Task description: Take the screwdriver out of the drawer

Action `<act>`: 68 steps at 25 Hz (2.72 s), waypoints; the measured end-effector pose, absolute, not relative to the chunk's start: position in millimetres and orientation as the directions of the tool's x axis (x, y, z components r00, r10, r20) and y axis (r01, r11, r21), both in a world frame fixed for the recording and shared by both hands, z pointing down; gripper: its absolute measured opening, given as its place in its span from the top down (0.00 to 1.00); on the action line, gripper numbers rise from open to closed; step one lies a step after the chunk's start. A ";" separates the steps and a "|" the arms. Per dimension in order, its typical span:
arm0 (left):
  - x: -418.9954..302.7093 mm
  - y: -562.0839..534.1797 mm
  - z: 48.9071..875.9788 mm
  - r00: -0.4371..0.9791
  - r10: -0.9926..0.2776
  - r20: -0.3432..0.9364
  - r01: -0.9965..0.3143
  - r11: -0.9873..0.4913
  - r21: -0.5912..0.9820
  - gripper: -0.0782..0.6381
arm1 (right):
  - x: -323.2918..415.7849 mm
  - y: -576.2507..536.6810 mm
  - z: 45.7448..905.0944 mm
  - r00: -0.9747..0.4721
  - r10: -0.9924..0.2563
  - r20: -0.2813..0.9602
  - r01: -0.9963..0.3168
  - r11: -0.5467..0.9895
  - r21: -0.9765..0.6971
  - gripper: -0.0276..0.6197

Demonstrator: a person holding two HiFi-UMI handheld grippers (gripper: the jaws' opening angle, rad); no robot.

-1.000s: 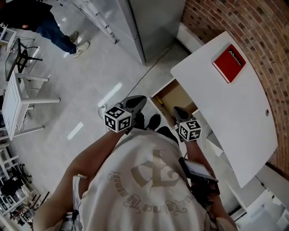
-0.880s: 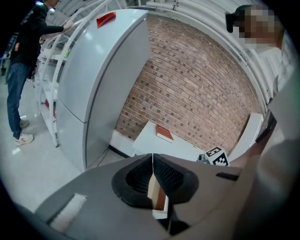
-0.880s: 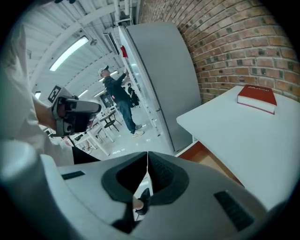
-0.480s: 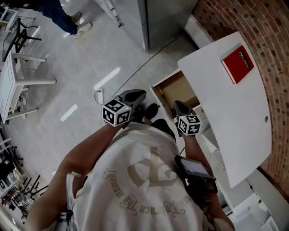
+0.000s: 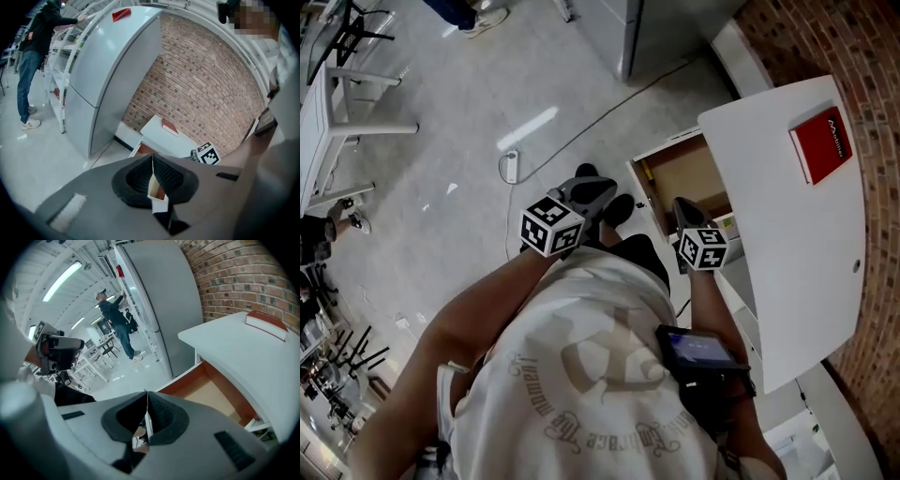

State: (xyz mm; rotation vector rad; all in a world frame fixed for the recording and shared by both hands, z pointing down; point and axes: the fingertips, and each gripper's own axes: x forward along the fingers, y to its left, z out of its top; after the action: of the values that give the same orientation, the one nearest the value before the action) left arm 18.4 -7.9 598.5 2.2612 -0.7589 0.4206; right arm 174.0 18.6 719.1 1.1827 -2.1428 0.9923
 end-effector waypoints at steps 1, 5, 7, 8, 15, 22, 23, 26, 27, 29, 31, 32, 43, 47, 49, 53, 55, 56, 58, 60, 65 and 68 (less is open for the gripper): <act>15.8 -6.9 601.4 0.772 -0.401 0.493 -0.631 -0.573 0.523 0.88 | 172.7 18.6 723.5 -0.499 -0.494 0.713 -0.863 0.361 -0.354 0.95; 5.1 -5.2 611.0 0.758 -0.411 0.506 -0.649 -0.545 0.531 0.88 | 164.2 15.8 736.3 -0.502 -0.461 0.732 -0.857 0.379 -0.349 0.95; 1.7 -4.4 615.7 0.754 -0.411 0.512 -0.655 -0.535 0.535 0.88 | 161.5 13.6 742.6 -0.501 -0.447 0.741 -0.855 0.386 -0.346 0.95; 0.0 -4.0 618.2 0.752 -0.411 0.515 -0.657 -0.531 0.536 0.88 | 160.0 12.5 746.1 -0.500 -0.441 0.745 -0.855 0.388 -0.345 0.95; -9.3 -0.5 631.9 0.736 -0.418 0.533 -0.676 -0.504 0.538 0.88 | 153.1 4.7 769.9 -0.498 -0.414 0.762 -0.852 0.399 -0.340 0.95; -6.9 6.7 646.0 0.730 -0.408 0.549 -0.683 -0.472 0.557 0.88 | 158.7 2.1 797.6 -0.497 -0.362 0.788 -0.845 0.408 -0.345 0.94; -6.5 7.6 648.4 0.729 -0.406 0.551 -0.684 -0.469 0.559 0.88 | 158.3 2.7 801.5 -0.499 -0.351 0.792 -0.841 0.416 -0.346 0.94; -6.7 8.1 656.5 0.728 -0.396 0.560 -0.685 -0.464 0.562 0.88 | 155.3 2.2 813.0 -0.503 -0.327 0.800 -0.831 0.438 -0.344 0.94; -6.9 7.3 659.1 0.728 -0.393 0.562 -0.685 -0.462 0.564 0.88 | 153.9 1.4 817.0 -0.505 -0.319 0.802 -0.826 0.447 -0.343 0.94; -6.5 6.3 663.8 0.727 -0.391 0.564 -0.685 -0.455 0.569 0.88 | 151.5 0.9 825.5 -0.507 -0.298 0.809 -0.816 0.468 -0.339 0.94; -5.8 6.6 668.2 0.728 -0.387 0.566 -0.685 -0.448 0.574 0.88 | 150.0 1.4 835.1 -0.505 -0.277 0.818 -0.809 0.482 -0.336 0.94; -5.3 6.7 670.4 0.729 -0.385 0.567 -0.684 -0.447 0.576 0.88 | 149.7 1.0 840.1 -0.502 -0.269 0.822 -0.808 0.484 -0.335 0.94; 3.5 13.6 710.8 0.737 -0.347 0.580 -0.675 -0.427 0.603 0.88 | 152.9 -7.2 891.8 -0.473 -0.229 0.851 -0.814 0.484 -0.322 0.82; -3.2 15.8 725.0 0.733 -0.352 0.582 -0.679 -0.410 0.609 0.88 | 148.8 -3.6 913.5 -0.460 -0.209 0.863 -0.814 0.487 -0.316 0.83; -4.2 18.6 731.0 0.732 -0.351 0.584 -0.681 -0.401 0.613 0.88 | 149.9 -0.6 924.5 -0.449 -0.198 0.871 -0.818 0.485 -0.311 0.84; 0.6 22.5 739.1 0.736 -0.341 0.585 -0.677 -0.396 0.621 0.88 | 155.3 -0.9 942.4 -0.435 -0.172 0.884 -0.815 0.493 -0.305 0.86; -0.8 24.6 743.3 0.737 -0.335 0.587 -0.675 -0.396 0.622 0.88 | 151.3 -0.7 950.3 -0.436 -0.153 0.887 -0.803 0.511 -0.306 0.86; -2.0 25.5 745.7 0.737 -0.333 0.589 -0.676 -0.394 0.623 0.88 | 148.9 -0.5 953.8 -0.436 -0.143 0.889 -0.796 0.523 -0.306 0.86; -4.4 25.8 750.9 0.734 -0.331 0.593 -0.679 -0.389 0.623 0.88 | 144.9 -0.6 961.5 -0.433 -0.120 0.893 -0.776 0.554 -0.301 0.86; -6.1 25.1 755.3 0.732 -0.331 0.596 -0.681 -0.384 0.623 0.88 | 142.4 -0.2 970.5 -0.421 -0.092 0.902 -0.751 0.593 -0.290 0.86; -6.5 28.2 762.7 0.732 -0.319 0.602 -0.681 -0.369 0.633 0.88 | 141.1 5.0 993.6 -0.392 -0.031 0.919 -0.711 0.644 -0.281 0.86; -7.9 30.3 766.1 0.732 -0.315 0.604 -0.681 -0.361 0.637 0.88 | 141.5 6.0 1004.6 -0.388 -0.014 0.922 -0.704 0.649 -0.287 0.86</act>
State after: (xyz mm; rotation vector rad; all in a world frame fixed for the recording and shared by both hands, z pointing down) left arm -7.9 30.3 766.1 1.9630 -0.7603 0.4737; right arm 141.5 6.0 1004.6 0.5729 -1.8336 0.8351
